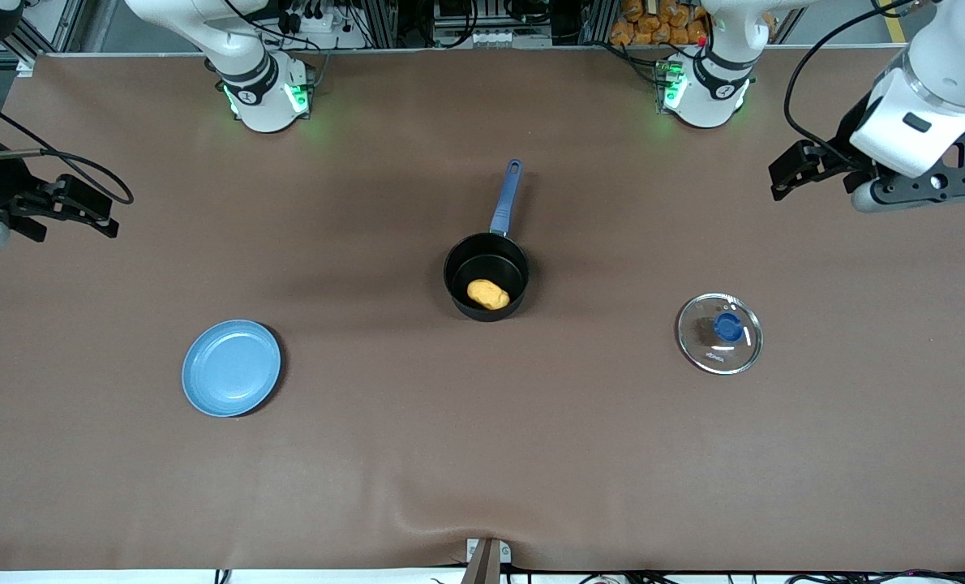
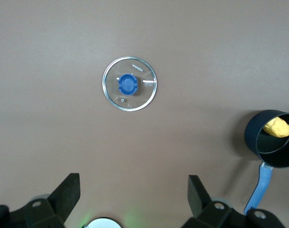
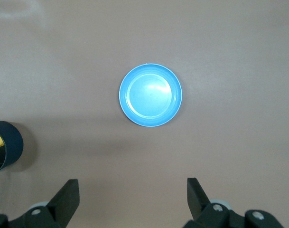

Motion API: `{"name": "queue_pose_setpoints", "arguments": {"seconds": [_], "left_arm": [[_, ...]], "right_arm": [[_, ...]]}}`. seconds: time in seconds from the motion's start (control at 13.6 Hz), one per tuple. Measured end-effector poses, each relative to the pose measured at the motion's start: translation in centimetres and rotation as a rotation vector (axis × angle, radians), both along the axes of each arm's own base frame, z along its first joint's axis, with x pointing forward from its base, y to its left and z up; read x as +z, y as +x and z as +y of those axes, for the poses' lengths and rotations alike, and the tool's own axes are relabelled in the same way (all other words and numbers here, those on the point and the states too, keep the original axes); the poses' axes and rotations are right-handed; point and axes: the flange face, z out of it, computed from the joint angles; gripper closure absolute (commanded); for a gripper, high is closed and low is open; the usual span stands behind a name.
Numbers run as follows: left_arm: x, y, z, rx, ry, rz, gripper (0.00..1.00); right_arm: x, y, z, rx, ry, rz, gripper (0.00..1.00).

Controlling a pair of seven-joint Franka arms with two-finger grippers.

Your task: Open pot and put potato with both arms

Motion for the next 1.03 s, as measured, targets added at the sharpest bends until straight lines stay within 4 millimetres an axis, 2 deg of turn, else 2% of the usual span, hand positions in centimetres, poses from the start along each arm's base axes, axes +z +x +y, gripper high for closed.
{"name": "queue_pose_setpoints", "arguments": {"seconds": [0.44,0.59,0.66,0.81,1.03], "left_arm": [[0.2,0.7,2.5,0.043,-0.004,-0.007,0.00],[0.4,1.0,4.6,0.055,-0.007,-0.011,0.00],[0.5,1.1,5.9,0.058,-0.008,-0.012,0.00],[0.6,1.2,7.9,0.044,-0.010,-0.012,0.00],[1.2,0.1,7.5,0.028,-0.006,-0.010,0.00]], "right_arm": [[1.3,-0.1,-2.7,-0.048,-0.011,-0.060,0.00],[1.7,-0.4,-4.7,-0.083,-0.011,-0.066,0.00],[2.1,-0.7,-5.1,-0.089,-0.010,-0.069,0.00],[3.0,-1.5,-4.5,-0.079,-0.009,-0.072,0.00],[2.5,-1.3,-4.3,-0.077,-0.009,-0.094,0.00]]}}
